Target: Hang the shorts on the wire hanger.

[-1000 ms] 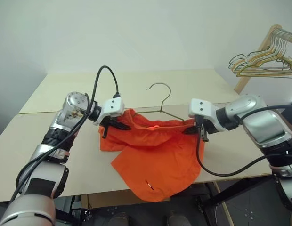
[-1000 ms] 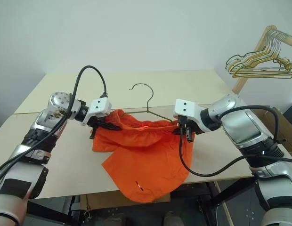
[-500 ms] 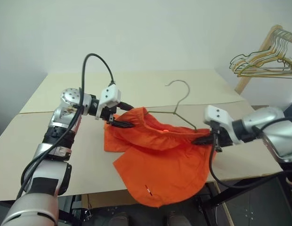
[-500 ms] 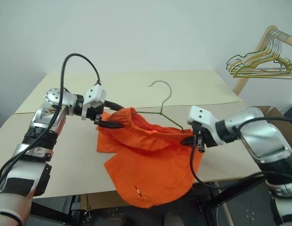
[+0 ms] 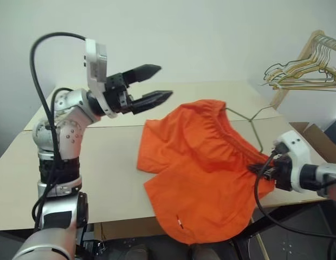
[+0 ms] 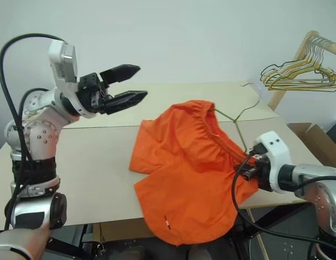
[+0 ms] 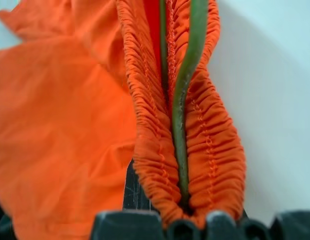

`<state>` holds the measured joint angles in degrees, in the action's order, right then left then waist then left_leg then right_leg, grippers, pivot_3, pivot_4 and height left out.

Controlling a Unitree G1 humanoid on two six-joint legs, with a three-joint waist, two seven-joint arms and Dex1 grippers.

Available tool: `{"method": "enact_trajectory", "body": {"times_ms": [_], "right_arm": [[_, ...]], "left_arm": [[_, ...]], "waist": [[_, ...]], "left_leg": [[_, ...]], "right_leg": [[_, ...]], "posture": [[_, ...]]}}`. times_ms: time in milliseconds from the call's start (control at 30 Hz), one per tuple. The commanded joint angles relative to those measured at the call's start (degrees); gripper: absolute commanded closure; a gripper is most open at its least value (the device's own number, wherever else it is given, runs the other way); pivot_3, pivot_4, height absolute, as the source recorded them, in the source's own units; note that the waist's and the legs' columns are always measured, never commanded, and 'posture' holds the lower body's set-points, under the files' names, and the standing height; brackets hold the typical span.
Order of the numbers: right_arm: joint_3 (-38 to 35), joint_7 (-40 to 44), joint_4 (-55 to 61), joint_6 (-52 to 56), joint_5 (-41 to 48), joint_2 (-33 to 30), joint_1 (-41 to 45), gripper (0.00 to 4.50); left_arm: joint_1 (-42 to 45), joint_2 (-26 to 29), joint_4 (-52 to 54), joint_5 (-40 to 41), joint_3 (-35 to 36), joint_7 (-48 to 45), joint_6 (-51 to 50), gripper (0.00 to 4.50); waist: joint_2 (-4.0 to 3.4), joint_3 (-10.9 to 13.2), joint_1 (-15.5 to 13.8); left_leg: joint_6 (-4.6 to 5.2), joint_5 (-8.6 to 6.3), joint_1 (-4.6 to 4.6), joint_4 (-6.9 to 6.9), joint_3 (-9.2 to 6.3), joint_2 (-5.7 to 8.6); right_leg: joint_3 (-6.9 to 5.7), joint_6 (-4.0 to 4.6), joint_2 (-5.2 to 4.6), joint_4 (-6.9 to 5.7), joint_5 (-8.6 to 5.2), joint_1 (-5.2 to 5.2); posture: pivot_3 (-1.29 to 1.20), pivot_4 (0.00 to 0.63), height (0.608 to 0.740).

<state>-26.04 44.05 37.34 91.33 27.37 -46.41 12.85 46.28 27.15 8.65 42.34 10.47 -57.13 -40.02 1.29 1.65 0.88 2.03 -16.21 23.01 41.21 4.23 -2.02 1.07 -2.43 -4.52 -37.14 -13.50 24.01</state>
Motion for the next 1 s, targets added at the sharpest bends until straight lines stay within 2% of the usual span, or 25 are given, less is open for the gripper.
{"method": "enact_trajectory", "body": {"times_ms": [33,233,367,500,600,733,867,1000], "right_arm": [[-6.3,-6.7,-0.1,1.2,1.0,-0.4,-0.8,4.50],[-14.5,-24.9,-8.3,1.2,-0.3,2.3,3.1,4.50],[-16.9,-35.4,-8.5,1.2,0.9,2.3,5.2,4.50],[-21.4,-44.6,-10.7,1.2,6.0,3.8,9.8,4.50],[-25.6,-55.0,-14.0,1.2,8.9,6.3,16.6,4.50],[-31.2,-69.8,-20.1,1.2,18.1,9.1,23.6,4.50],[-33.5,-82.1,-25.0,1.2,30.4,8.6,25.0,4.50],[-35.3,-92.0,-31.0,1.2,39.0,6.3,25.3,4.50]], "left_arm": [[-0.9,-0.9,7.1,6.4,0.7,4.1,-4.0,0.01],[-4.6,-0.6,9.6,6.2,-2.7,3.7,-3.2,0.01],[-5.3,-0.5,8.5,5.2,-4.2,3.1,-2.0,0.01],[-5.3,-0.7,7.7,4.2,-5.2,3.5,-1.0,0.01],[-5.0,-0.5,7.0,4.2,-5.6,3.0,-0.5,0.01],[-4.5,0.0,5.8,3.7,-6.0,2.3,0.2,0.01],[-3.8,0.5,4.7,3.1,-6.2,1.5,0.9,0.01],[-3.5,1.0,4.6,3.1,-6.2,0.9,1.1,0.01]], "waist": [[-0.01,0.0,0.2],[-0.08,0.0,1.8],[-0.19,-0.1,3.2],[-0.34,-0.2,4.6],[-0.44,-0.3,5.8],[-0.48,-0.3,6.9],[-0.49,-0.3,7.6],[-0.50,-0.3,7.9]], "left_leg": [[0.00,0.00,-0.13,-0.05,0.00,0.00],[-0.01,0.00,-0.88,-0.39,0.30,0.01],[-0.01,0.00,-0.93,-0.43,0.48,0.02],[-0.01,0.00,-0.93,-0.49,0.45,0.02],[0.01,-0.01,-1.00,-0.51,0.37,0.03],[0.04,-0.03,-1.02,-0.59,0.41,0.04],[0.05,-0.03,-1.02,-0.67,0.42,0.05],[0.10,-0.06,-1.00,-0.68,0.46,0.08]], "right_leg": [[0.02,0.00,0.01,0.01,0.00,-0.10],[0.11,0.07,0.07,0.18,-0.07,-0.77],[0.16,0.07,0.06,0.23,-0.07,-0.82],[0.27,0.06,0.07,0.30,-0.07,-0.81],[0.43,0.04,0.07,0.32,-0.06,-0.83],[0.59,0.02,0.07,0.37,-0.05,-0.82],[0.63,0.00,0.07,0.41,-0.06,-0.81],[0.80,-0.05,0.07,0.50,-0.05,-0.83]], "posture": [[-0.10,0.000,0.740],[-0.14,0.000,0.740],[-0.17,0.000,0.740],[-0.19,0.000,0.740],[-0.20,0.000,0.740],[-0.20,0.000,0.740],[-0.20,0.000,0.740],[-0.20,0.000,0.740]]}}
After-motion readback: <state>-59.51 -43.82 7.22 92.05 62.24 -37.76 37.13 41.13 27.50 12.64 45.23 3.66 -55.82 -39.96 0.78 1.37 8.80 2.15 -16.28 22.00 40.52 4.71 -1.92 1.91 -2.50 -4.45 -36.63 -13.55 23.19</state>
